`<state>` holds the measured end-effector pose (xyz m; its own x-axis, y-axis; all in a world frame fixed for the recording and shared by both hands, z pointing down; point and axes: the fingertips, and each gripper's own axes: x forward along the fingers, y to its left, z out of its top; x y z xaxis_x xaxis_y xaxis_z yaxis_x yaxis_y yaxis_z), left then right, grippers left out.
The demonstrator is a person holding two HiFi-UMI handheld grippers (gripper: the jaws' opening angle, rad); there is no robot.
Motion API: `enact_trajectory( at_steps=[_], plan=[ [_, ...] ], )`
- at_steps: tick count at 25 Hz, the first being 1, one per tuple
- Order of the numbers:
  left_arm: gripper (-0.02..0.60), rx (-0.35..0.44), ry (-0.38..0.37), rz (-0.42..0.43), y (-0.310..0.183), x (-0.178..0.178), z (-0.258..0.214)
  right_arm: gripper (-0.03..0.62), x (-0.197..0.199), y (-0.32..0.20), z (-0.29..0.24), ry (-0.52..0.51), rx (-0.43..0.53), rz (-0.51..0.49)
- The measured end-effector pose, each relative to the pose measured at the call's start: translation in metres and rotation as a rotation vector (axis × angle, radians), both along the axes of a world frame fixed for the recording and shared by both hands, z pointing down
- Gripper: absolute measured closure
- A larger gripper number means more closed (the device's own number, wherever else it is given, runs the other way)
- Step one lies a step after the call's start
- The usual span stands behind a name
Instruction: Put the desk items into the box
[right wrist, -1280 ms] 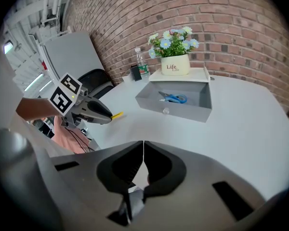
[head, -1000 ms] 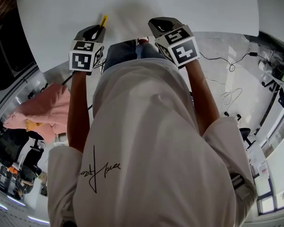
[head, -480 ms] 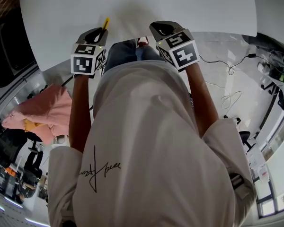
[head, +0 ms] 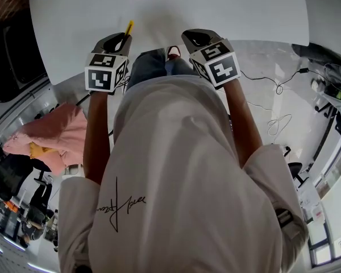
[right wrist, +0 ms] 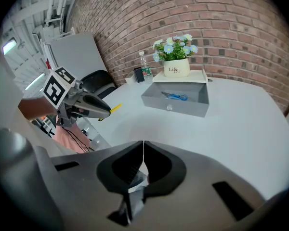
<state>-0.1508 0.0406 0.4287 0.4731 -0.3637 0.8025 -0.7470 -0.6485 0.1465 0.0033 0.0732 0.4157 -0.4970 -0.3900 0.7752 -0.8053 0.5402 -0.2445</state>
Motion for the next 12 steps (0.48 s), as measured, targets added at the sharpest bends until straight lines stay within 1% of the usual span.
enact_trajectory(
  at_steps=[5, 12],
  plan=[
    [0.517, 0.029, 0.000, 0.016, -0.010, 0.002, -0.013, 0.565, -0.001, -0.001, -0.003, -0.002, 0.008, 0.005],
    [0.517, 0.060, -0.012, 0.065, -0.026, 0.010, -0.023, 0.565, 0.005, -0.006, -0.005, 0.000, 0.018, 0.031]
  ],
)
